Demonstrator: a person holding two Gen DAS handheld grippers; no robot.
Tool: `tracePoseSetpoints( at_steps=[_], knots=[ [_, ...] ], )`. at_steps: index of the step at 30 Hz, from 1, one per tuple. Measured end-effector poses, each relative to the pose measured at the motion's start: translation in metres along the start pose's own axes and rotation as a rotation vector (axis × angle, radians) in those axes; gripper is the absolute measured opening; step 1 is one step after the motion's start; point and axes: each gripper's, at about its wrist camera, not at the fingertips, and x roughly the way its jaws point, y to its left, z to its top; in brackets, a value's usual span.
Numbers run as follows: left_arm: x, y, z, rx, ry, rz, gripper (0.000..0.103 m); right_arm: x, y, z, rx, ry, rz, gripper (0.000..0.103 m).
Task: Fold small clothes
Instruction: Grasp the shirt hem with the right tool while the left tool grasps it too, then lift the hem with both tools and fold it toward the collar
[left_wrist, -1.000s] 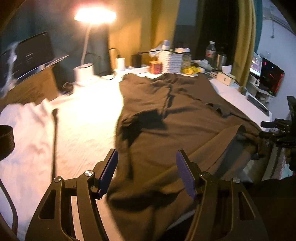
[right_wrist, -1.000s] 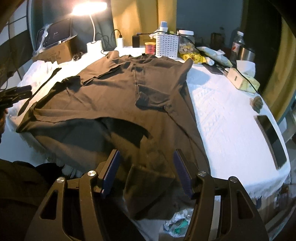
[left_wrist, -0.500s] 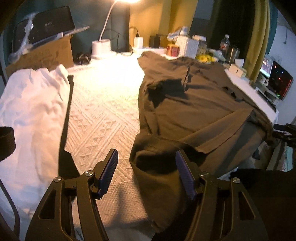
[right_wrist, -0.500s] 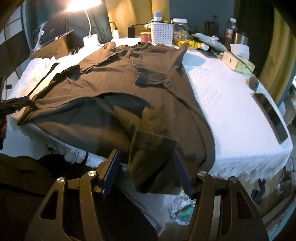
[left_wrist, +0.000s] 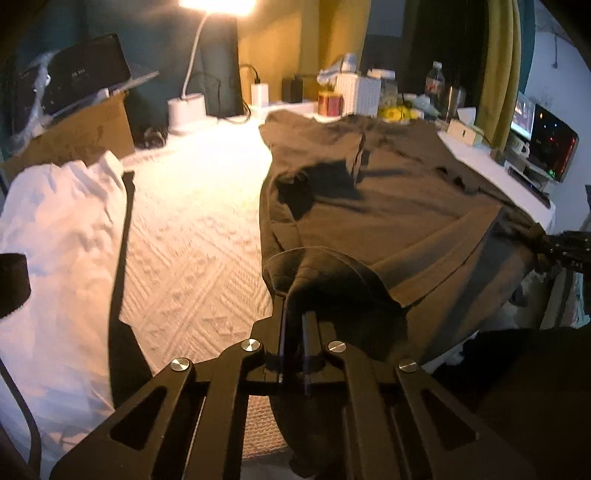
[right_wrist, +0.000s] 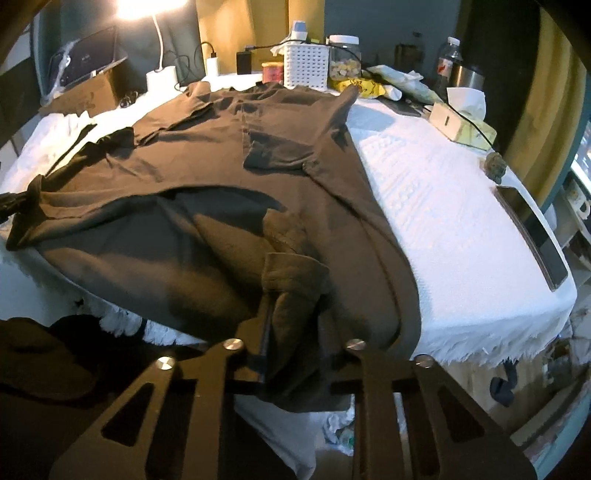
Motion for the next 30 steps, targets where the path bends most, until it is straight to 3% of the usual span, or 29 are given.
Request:
tracePoseSetpoints(
  at_steps=[11, 20, 22, 24, 25, 30],
  knots=[
    [-0.018, 0.0, 0.013, -0.021, -0.032, 0.022, 0.005, -0.033, -0.01, 0.021, 0.006, -0.114, -0.022, 0.017],
    [-0.003, -0.004, 0.007, -0.032, 0.023, 0.024, 0.005, -0.001, -0.025, 0.024, 0.029, -0.096, -0.045, 0.018],
    [-0.004, -0.002, 0.009, -0.043, 0.013, 0.032, 0.004, 0.007, -0.029, 0.023, 0.048, -0.084, -0.038, 0.022],
    [-0.007, 0.0, 0.011, -0.054, -0.006, 0.049, 0.004, 0.009, -0.034, 0.022, 0.063, -0.106, -0.058, 0.048],
    [-0.009, 0.001, 0.013, -0.059, -0.017, 0.059, 0.004, 0.007, -0.035, 0.022, 0.057, -0.13, -0.077, 0.052],
    [-0.016, 0.004, 0.023, -0.083, -0.067, 0.094, 0.003, 0.007, -0.044, 0.026, 0.092, -0.134, -0.087, 0.053]
  ],
)
